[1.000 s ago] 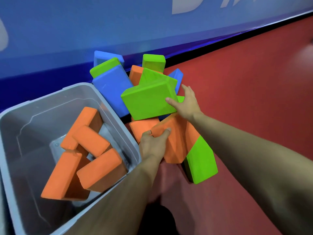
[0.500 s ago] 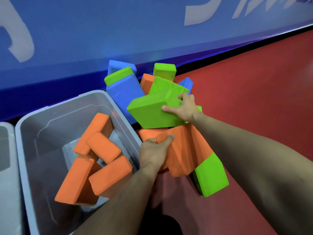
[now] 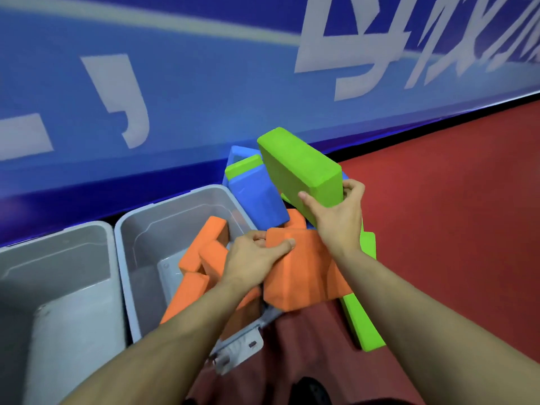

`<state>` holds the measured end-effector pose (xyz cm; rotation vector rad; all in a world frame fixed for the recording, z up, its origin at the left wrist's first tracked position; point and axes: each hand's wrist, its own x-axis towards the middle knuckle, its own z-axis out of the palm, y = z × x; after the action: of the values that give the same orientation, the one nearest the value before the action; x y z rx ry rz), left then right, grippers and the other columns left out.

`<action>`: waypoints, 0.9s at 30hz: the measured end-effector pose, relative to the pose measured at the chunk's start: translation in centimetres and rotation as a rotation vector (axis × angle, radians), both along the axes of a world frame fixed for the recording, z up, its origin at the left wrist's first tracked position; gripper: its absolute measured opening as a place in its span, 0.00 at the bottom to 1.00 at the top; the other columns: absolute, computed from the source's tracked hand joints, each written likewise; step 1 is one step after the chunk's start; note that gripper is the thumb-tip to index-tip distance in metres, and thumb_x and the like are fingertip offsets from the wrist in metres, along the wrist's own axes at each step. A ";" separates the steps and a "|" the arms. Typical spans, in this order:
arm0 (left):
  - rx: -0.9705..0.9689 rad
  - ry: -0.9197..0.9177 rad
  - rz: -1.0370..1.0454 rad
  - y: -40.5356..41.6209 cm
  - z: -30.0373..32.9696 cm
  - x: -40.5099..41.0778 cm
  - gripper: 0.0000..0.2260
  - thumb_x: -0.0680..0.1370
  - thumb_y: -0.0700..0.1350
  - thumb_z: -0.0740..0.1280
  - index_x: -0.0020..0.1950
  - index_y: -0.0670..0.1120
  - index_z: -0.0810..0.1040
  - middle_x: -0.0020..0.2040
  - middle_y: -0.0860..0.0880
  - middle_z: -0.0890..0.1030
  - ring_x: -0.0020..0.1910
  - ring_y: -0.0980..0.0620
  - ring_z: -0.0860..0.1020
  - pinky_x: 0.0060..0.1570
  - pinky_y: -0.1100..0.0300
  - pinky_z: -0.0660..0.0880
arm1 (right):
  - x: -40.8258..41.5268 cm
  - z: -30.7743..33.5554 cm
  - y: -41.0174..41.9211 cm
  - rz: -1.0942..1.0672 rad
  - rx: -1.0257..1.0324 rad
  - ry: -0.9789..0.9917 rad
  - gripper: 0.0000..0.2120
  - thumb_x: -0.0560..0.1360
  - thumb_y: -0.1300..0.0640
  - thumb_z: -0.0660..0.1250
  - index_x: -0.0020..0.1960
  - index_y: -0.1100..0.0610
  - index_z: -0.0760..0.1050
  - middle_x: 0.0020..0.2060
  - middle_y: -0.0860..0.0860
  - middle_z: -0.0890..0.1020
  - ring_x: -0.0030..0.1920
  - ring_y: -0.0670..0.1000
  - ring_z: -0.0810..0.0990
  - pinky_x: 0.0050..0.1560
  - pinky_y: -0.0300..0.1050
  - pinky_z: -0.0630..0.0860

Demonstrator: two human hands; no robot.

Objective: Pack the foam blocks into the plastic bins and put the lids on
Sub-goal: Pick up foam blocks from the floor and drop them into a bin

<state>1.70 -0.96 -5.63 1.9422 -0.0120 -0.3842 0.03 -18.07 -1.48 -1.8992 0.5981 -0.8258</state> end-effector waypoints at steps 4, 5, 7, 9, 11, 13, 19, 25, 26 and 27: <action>0.034 -0.051 0.113 5.6 1.5 1.0 0.26 0.60 0.69 0.78 0.47 0.52 0.81 0.40 0.59 0.86 0.44 0.59 0.84 0.54 0.52 0.80 | 0.0 1.2 4.7 -0.074 0.105 -0.116 0.34 0.63 0.45 0.83 0.58 0.53 0.66 0.48 0.46 0.79 0.45 0.41 0.79 0.51 0.42 0.76; 0.047 -0.065 0.180 7.2 1.9 1.4 0.26 0.60 0.69 0.78 0.47 0.52 0.81 0.40 0.58 0.85 0.44 0.58 0.84 0.54 0.53 0.80 | 0.2 1.1 5.8 -0.076 0.113 -0.121 0.35 0.62 0.44 0.83 0.59 0.53 0.66 0.50 0.50 0.80 0.49 0.47 0.80 0.54 0.48 0.77; 0.078 -0.096 0.304 10.2 2.3 2.2 0.31 0.59 0.71 0.76 0.51 0.51 0.82 0.43 0.57 0.85 0.47 0.55 0.83 0.55 0.52 0.80 | 0.5 0.7 8.2 -0.058 0.118 -0.117 0.37 0.61 0.40 0.82 0.59 0.52 0.66 0.53 0.52 0.81 0.53 0.53 0.81 0.56 0.56 0.77; 0.121 -0.120 0.382 13.0 2.4 2.7 0.35 0.59 0.72 0.75 0.56 0.50 0.82 0.47 0.55 0.85 0.50 0.52 0.83 0.56 0.50 0.80 | 0.7 -0.3 10.7 -0.024 0.128 -0.116 0.37 0.60 0.38 0.80 0.60 0.49 0.66 0.55 0.52 0.81 0.55 0.53 0.81 0.58 0.57 0.77; 0.162 -0.128 0.445 15.3 2.2 3.2 0.37 0.60 0.72 0.75 0.60 0.50 0.80 0.50 0.53 0.85 0.53 0.49 0.83 0.58 0.49 0.79 | 0.8 -1.5 13.0 0.013 0.144 -0.117 0.37 0.61 0.40 0.81 0.63 0.48 0.68 0.58 0.50 0.80 0.59 0.52 0.80 0.62 0.54 0.76; 0.188 -0.143 0.506 17.4 1.8 3.7 0.37 0.63 0.70 0.75 0.64 0.49 0.79 0.54 0.51 0.85 0.56 0.47 0.82 0.58 0.51 0.78 | 1.3 -2.6 15.1 0.043 0.164 -0.100 0.39 0.63 0.44 0.82 0.68 0.50 0.69 0.63 0.48 0.79 0.64 0.50 0.77 0.66 0.46 0.73; 0.292 -0.187 0.684 21.2 0.4 5.3 0.35 0.68 0.65 0.76 0.68 0.49 0.75 0.61 0.48 0.82 0.60 0.44 0.79 0.55 0.51 0.74 | 3.6 -5.1 19.8 0.066 0.163 -0.003 0.40 0.61 0.46 0.84 0.68 0.53 0.71 0.61 0.50 0.79 0.61 0.52 0.77 0.64 0.50 0.73; 0.461 -0.230 0.617 22.9 -2.0 9.9 0.34 0.68 0.65 0.75 0.69 0.50 0.75 0.62 0.47 0.81 0.61 0.41 0.79 0.56 0.48 0.75 | 6.1 -7.1 19.8 0.160 0.087 0.101 0.40 0.59 0.42 0.83 0.67 0.49 0.70 0.59 0.48 0.80 0.60 0.52 0.78 0.62 0.56 0.75; 0.494 -0.232 0.589 22.9 -2.3 10.7 0.33 0.68 0.66 0.74 0.68 0.51 0.75 0.61 0.47 0.81 0.60 0.41 0.79 0.56 0.47 0.76 | 6.4 -7.3 19.6 0.172 0.078 0.107 0.40 0.60 0.42 0.83 0.67 0.49 0.70 0.59 0.48 0.79 0.60 0.52 0.78 0.62 0.56 0.75; 0.522 -0.236 0.554 22.8 -2.7 11.6 0.33 0.68 0.66 0.73 0.68 0.52 0.75 0.60 0.47 0.81 0.59 0.41 0.79 0.55 0.47 0.76 | 6.7 -7.4 19.5 0.181 0.064 0.116 0.40 0.60 0.43 0.83 0.67 0.50 0.70 0.59 0.48 0.79 0.60 0.53 0.78 0.62 0.56 0.75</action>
<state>13.29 21.86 -8.33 2.3820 0.5068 0.2379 6.75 1.42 -8.85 -1.9198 0.5077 -0.5772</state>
